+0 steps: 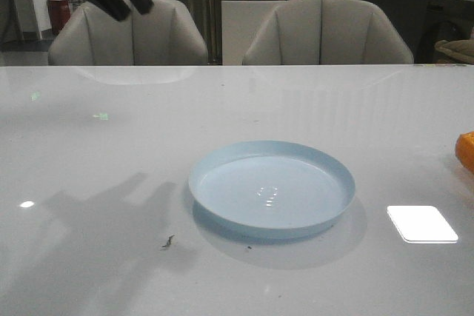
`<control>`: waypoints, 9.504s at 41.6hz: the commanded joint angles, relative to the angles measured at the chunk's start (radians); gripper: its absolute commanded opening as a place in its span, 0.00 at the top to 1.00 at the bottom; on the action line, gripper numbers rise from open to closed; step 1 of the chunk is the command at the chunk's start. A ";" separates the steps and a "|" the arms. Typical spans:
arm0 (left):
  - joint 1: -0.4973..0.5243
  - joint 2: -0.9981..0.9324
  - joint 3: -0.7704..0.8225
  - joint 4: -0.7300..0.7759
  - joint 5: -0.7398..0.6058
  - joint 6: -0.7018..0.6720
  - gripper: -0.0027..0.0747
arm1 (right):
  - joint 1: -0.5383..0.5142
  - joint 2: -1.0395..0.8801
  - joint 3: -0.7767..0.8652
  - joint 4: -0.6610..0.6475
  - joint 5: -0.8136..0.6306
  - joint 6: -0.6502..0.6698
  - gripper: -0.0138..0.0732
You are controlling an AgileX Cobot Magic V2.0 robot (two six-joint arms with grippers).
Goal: Place corn on plate with both arms
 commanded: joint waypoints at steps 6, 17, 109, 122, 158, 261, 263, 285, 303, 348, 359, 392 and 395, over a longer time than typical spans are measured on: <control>0.005 -0.278 0.021 0.242 -0.167 -0.037 0.55 | -0.004 -0.006 -0.035 0.002 -0.053 -0.010 0.29; 0.076 -0.620 0.549 0.294 -0.448 -0.047 0.55 | -0.004 -0.006 -0.035 -0.012 -0.051 -0.010 0.29; 0.167 -1.216 1.391 0.224 -0.718 -0.054 0.55 | 0.306 0.749 -0.751 -0.185 0.201 -0.030 0.48; 0.167 -1.216 1.391 0.218 -0.718 -0.054 0.55 | 0.547 0.820 -0.753 -0.185 0.205 -0.037 0.48; 0.167 -1.216 1.391 0.218 -0.716 -0.054 0.55 | 0.540 0.821 -0.929 -0.175 0.357 -0.037 0.25; 0.167 -1.216 1.391 0.196 -0.725 -0.054 0.84 | -0.092 -0.196 -0.130 -0.093 0.360 -0.034 0.26; 0.167 -1.221 1.391 0.171 -0.729 -0.054 0.84 | -0.092 -0.196 -0.130 -0.093 0.360 -0.034 0.26; 0.167 -1.752 1.868 0.227 -1.206 -0.054 0.84 | -0.092 -0.196 -0.130 -0.093 0.359 -0.034 0.26; 0.167 -2.073 2.139 0.247 -1.162 -0.159 0.84 | -0.092 -0.196 -0.130 -0.093 0.359 -0.034 0.26; 0.167 -2.073 2.139 0.247 -1.113 -0.159 0.84 | -0.091 -0.267 -0.060 -0.096 0.285 -0.034 0.27; 0.167 -2.073 2.139 0.247 -1.113 -0.159 0.84 | -0.033 -0.482 0.213 -0.046 -0.145 -0.034 0.62; 0.167 -2.075 2.139 0.247 -1.113 -0.159 0.84 | -0.002 -1.053 0.661 -0.046 -0.434 -0.034 0.77; 0.167 -2.075 2.139 0.247 -1.113 -0.159 0.84 | -0.002 -1.053 0.661 -0.046 -0.427 -0.034 0.77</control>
